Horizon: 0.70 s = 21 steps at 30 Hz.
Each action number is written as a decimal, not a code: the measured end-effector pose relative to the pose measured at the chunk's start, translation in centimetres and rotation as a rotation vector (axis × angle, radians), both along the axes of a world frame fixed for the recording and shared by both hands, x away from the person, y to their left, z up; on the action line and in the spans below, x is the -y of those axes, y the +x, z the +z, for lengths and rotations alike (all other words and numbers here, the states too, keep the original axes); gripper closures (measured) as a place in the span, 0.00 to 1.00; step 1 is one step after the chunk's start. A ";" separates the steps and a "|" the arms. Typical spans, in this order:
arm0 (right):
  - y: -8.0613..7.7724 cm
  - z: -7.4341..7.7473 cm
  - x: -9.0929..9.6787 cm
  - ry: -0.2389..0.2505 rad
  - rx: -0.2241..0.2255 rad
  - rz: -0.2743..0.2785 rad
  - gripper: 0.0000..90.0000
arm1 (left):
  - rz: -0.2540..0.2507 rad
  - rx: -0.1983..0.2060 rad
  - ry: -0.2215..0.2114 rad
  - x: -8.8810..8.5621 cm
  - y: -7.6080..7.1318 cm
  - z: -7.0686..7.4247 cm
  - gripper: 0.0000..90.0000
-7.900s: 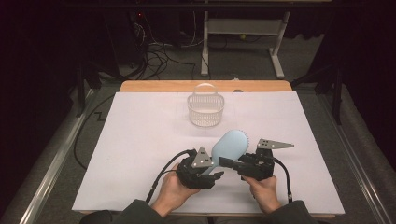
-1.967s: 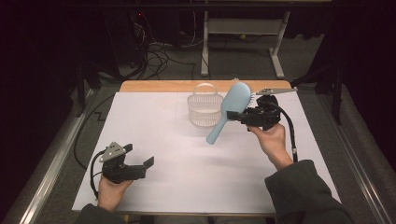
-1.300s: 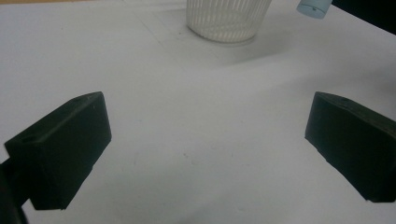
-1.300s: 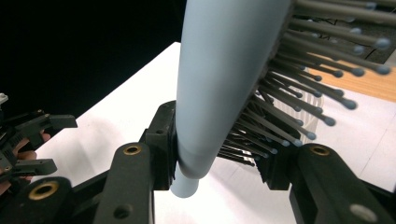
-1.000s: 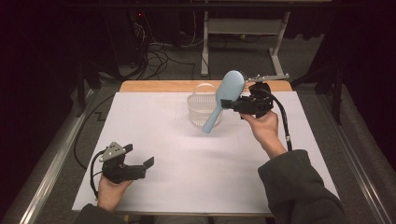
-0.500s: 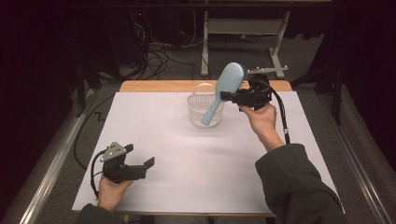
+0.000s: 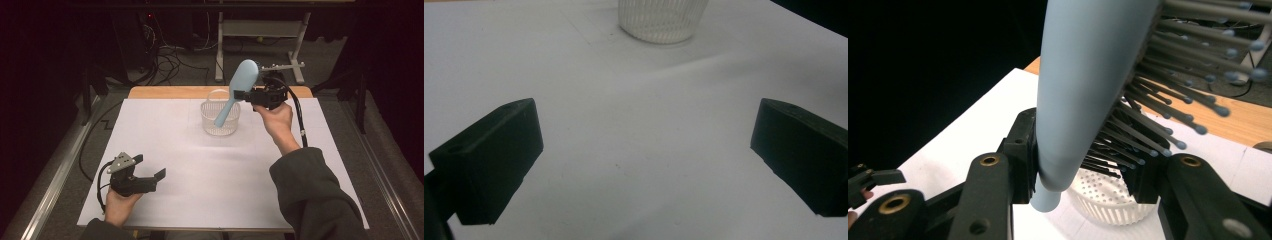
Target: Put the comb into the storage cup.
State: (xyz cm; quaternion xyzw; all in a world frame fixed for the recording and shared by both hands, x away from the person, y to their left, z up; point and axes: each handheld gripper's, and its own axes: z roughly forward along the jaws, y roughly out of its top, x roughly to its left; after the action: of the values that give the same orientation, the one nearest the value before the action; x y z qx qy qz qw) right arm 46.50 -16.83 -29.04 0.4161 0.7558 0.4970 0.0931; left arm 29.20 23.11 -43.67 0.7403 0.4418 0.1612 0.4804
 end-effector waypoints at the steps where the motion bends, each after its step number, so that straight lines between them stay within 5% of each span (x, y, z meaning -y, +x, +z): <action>1: 0.1 0.1 0.0 -0.002 0.002 -0.003 0.63 | 0.000 0.001 -0.001 0.0 0.0 0.0 0.00; 21: 1.6 0.8 -0.4 -0.015 0.018 -0.067 0.62 | -0.001 0.001 0.000 0.0 0.0 0.0 0.00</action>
State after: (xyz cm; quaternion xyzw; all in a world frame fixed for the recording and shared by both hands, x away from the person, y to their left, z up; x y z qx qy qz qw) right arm 48.10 -16.41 -28.22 0.4362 0.7442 0.4915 0.1196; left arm 29.18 23.09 -43.67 0.7404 0.4414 0.1613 0.4805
